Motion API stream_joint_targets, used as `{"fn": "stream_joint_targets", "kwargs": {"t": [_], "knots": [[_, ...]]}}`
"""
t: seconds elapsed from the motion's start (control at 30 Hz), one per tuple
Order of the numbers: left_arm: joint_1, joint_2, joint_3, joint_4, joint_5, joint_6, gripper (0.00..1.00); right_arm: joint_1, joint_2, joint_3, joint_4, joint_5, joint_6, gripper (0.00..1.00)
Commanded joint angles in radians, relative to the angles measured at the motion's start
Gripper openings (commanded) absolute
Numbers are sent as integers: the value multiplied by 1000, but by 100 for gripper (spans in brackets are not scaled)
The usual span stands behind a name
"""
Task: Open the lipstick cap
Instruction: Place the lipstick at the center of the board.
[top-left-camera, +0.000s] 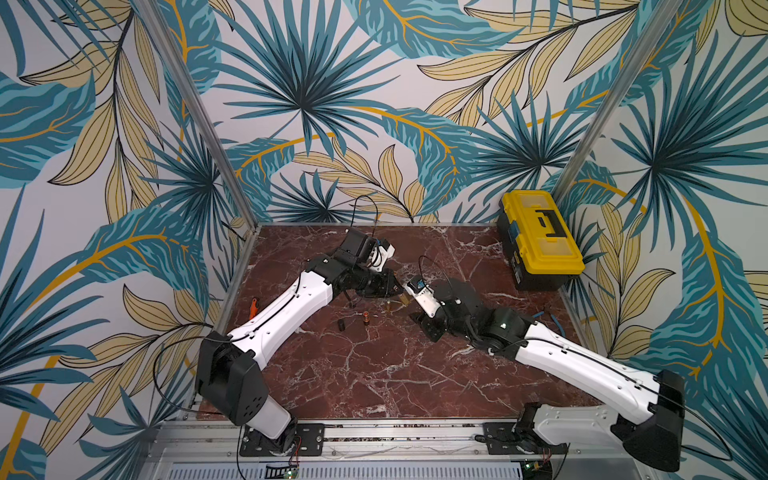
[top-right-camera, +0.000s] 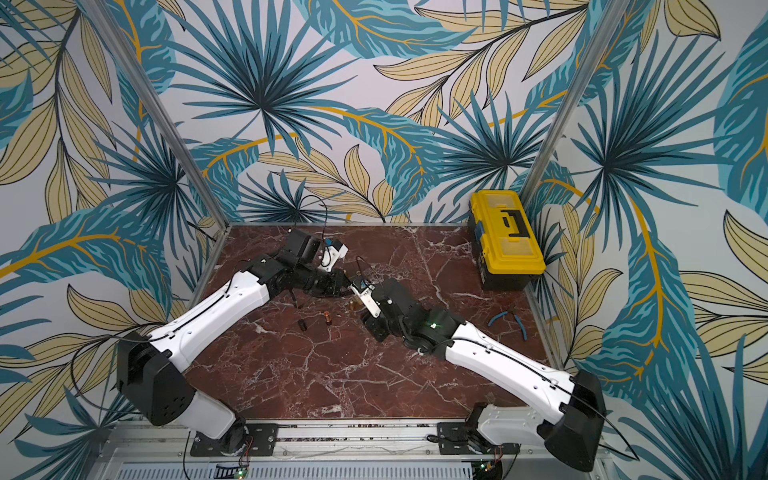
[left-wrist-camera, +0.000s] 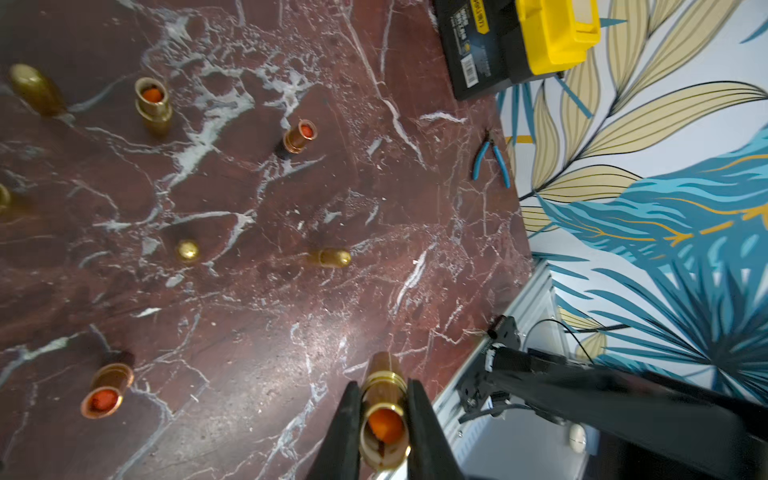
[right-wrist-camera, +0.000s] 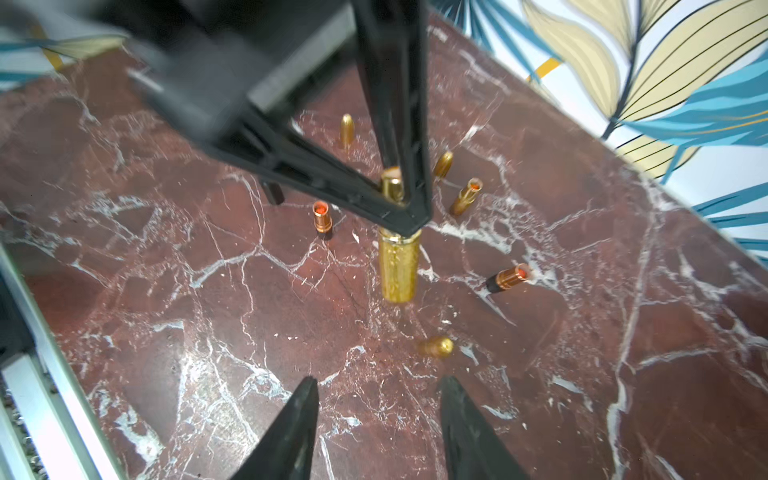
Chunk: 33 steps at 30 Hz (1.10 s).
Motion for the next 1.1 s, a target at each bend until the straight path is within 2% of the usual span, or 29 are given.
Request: {"fn": "stream_joint_targets", "kwargs": {"t": [0.0,0.17,0.43,0.8,1.07], "knots": [[-24,61,29,-4,-143,61,16,3,-84,-23,-52,34,13,51],[-68,140,43,-4,-276,71,16,2,-140,-26,-73,52,20,51],[-127,233,72,-2,-447,99,16,2,-119,-44,-39,63,41,51],[-144,314,64,13,-517,136,16,2,-116,-67,-16,88,39,51],[-171,307,-26,84,-529,122,15,1,-92,-64,-20,90,27,51]]}}
